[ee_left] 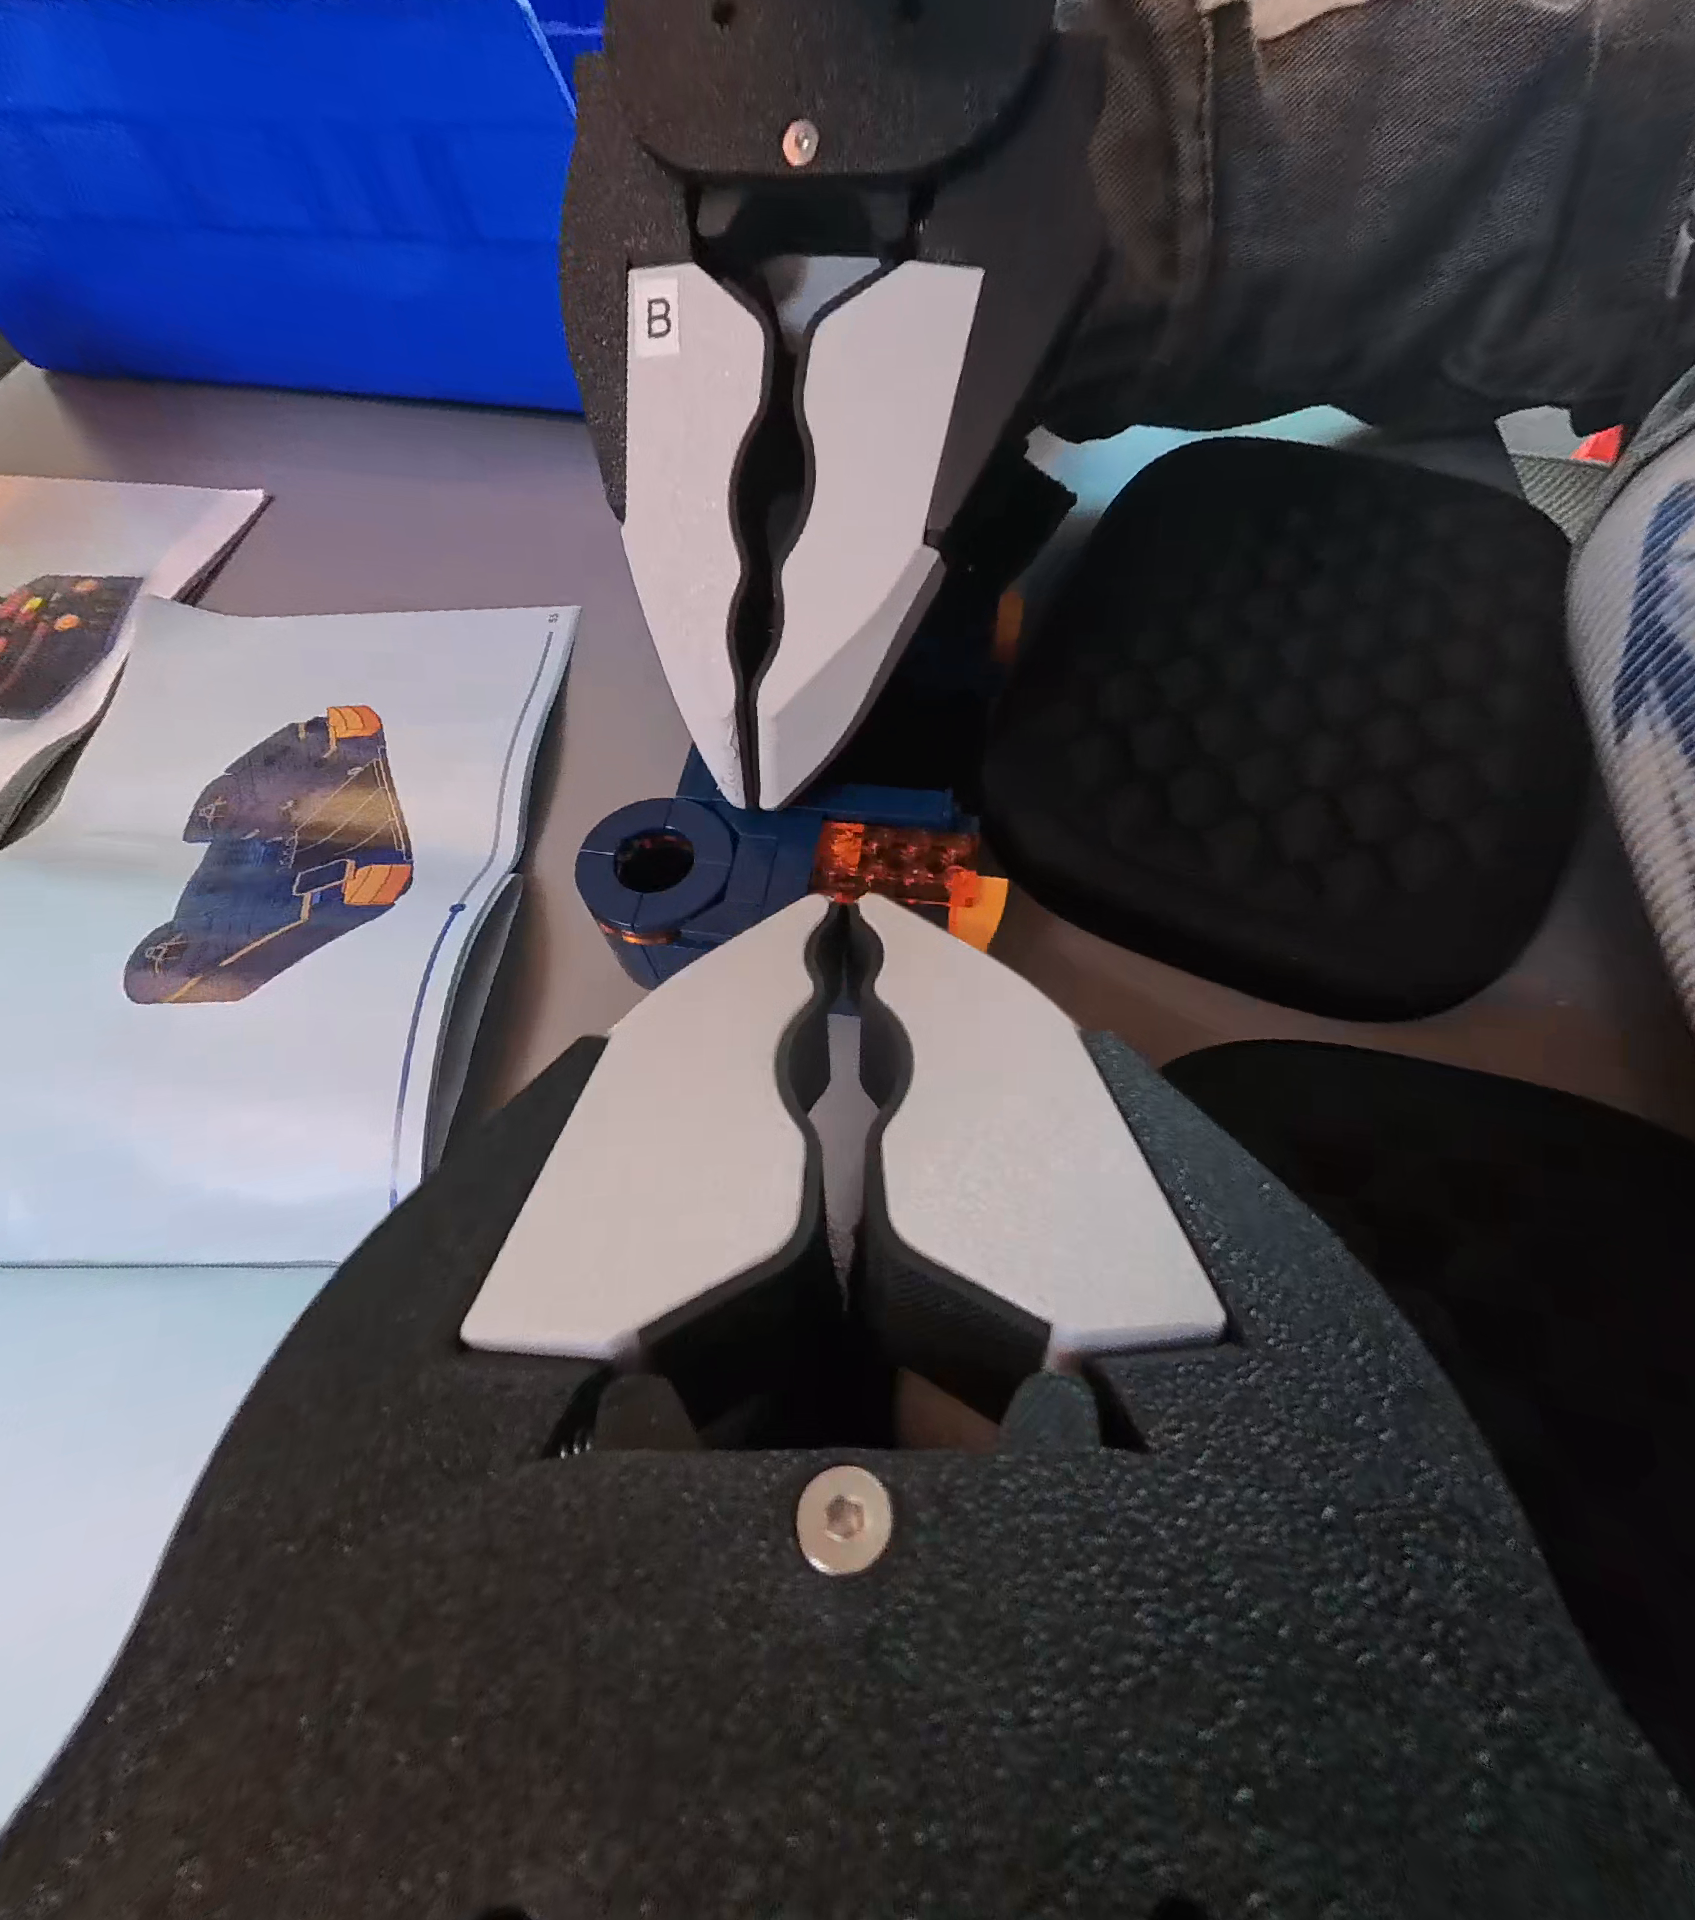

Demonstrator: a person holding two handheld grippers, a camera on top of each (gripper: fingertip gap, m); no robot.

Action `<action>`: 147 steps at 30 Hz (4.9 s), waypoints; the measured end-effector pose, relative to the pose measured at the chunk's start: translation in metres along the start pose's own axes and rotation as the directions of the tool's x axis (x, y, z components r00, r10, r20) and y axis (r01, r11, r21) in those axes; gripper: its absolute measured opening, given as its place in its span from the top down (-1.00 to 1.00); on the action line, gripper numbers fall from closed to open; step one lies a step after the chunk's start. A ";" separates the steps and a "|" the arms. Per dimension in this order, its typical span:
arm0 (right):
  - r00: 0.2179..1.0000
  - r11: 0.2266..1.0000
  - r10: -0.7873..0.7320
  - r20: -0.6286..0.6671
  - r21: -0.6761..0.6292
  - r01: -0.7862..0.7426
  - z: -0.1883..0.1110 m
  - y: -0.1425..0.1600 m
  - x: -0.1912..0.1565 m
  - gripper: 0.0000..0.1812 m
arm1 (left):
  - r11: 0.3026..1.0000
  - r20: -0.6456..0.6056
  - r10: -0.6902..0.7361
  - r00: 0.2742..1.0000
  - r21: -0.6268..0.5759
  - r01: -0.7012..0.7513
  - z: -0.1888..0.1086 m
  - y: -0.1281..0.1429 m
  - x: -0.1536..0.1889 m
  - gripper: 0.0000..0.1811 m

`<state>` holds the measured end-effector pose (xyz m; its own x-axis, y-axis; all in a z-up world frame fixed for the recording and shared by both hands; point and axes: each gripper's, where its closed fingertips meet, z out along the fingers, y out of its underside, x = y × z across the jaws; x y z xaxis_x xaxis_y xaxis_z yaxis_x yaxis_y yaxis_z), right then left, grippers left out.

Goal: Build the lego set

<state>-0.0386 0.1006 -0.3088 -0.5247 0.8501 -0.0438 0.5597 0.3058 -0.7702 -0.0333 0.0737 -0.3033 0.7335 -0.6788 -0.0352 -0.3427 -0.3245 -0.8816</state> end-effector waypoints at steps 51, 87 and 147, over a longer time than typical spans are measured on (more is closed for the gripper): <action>0.993 0.993 -0.111 0.043 0.044 0.109 0.010 -0.021 -0.020 1.00 | 0.975 -0.081 -0.205 0.975 -0.100 0.196 -0.002 0.015 -0.002 0.99; 0.983 0.983 -0.183 0.024 0.004 0.183 0.008 -0.023 -0.024 1.00 | 0.970 -0.119 -0.241 0.963 -0.069 0.234 -0.007 0.010 0.002 1.00; 0.998 0.975 0.059 -0.009 -0.214 -0.059 0.007 -0.003 -0.009 1.00 | 0.986 0.076 -0.125 0.989 -0.102 0.133 0.000 0.007 -0.011 1.00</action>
<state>-0.0402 0.0894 -0.3111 -0.4854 0.8703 -0.0837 0.7142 0.3394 -0.6121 -0.0436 0.0791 -0.3090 0.8130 -0.5808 0.0397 -0.3006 -0.4772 -0.8258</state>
